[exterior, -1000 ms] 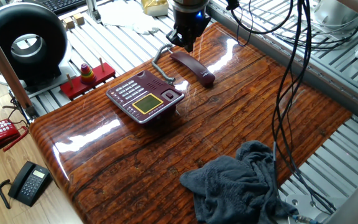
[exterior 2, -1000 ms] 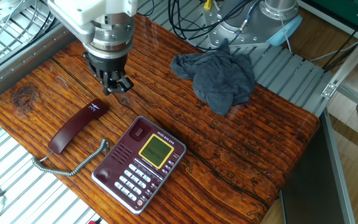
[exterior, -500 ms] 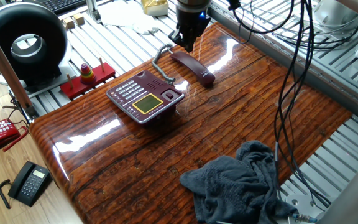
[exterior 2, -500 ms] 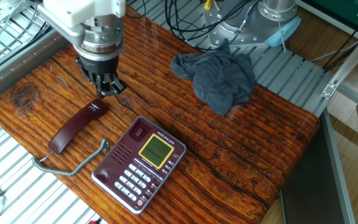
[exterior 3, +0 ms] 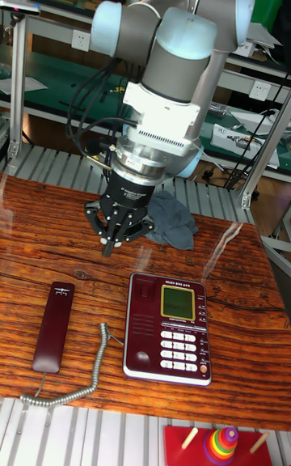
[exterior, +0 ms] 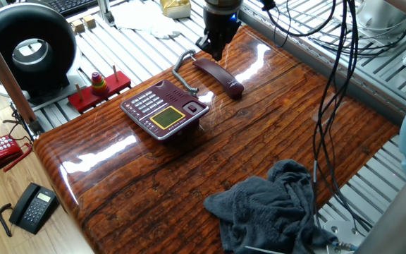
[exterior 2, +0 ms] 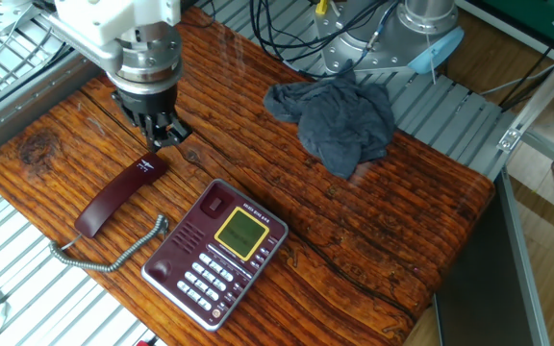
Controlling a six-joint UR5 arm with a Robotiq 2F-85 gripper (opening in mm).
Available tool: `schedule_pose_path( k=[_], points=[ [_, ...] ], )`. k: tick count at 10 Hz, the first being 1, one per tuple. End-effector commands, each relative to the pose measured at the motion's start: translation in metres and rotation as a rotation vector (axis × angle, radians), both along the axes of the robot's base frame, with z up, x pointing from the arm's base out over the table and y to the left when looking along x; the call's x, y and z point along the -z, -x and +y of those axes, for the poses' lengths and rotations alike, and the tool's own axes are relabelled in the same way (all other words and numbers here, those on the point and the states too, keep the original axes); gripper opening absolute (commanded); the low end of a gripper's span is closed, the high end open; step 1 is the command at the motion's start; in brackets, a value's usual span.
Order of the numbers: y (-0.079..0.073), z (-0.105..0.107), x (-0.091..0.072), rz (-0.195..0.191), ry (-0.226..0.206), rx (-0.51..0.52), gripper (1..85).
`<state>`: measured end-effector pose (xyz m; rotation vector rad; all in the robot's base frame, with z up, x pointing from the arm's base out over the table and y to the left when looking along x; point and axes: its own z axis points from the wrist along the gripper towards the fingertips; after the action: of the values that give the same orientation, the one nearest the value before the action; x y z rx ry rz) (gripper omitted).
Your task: Place the handset of the telephone on the corresponding phone cradle
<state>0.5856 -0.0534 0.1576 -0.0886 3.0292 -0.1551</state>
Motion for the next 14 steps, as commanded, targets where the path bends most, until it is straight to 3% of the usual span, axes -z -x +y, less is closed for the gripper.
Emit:
schedule_pose_path(
  k=[1,4,7,8,9,10,11,12,13,14],
  points=[
    [0.002,-0.011,0.003,0.000,0.005,-0.009,1.0],
    [0.005,-0.015,0.006,-0.008,-0.012,-0.011,1.0],
    [0.019,-0.013,0.007,0.044,-0.022,0.025,1.0],
    [0.007,-0.020,0.005,-0.005,0.003,0.037,1.0],
    [-0.014,-0.026,0.001,-0.089,0.026,0.037,1.0],
    [-0.011,-0.026,0.001,-0.080,0.020,0.078,1.0],
    [0.007,-0.054,-0.001,-0.019,0.133,0.089,1.0],
    [0.018,-0.075,-0.006,0.019,0.216,0.105,1.0],
    [0.018,-0.069,-0.004,0.023,0.196,0.092,1.0],
    [0.018,-0.056,-0.001,0.032,0.146,0.063,1.0]
  ],
)
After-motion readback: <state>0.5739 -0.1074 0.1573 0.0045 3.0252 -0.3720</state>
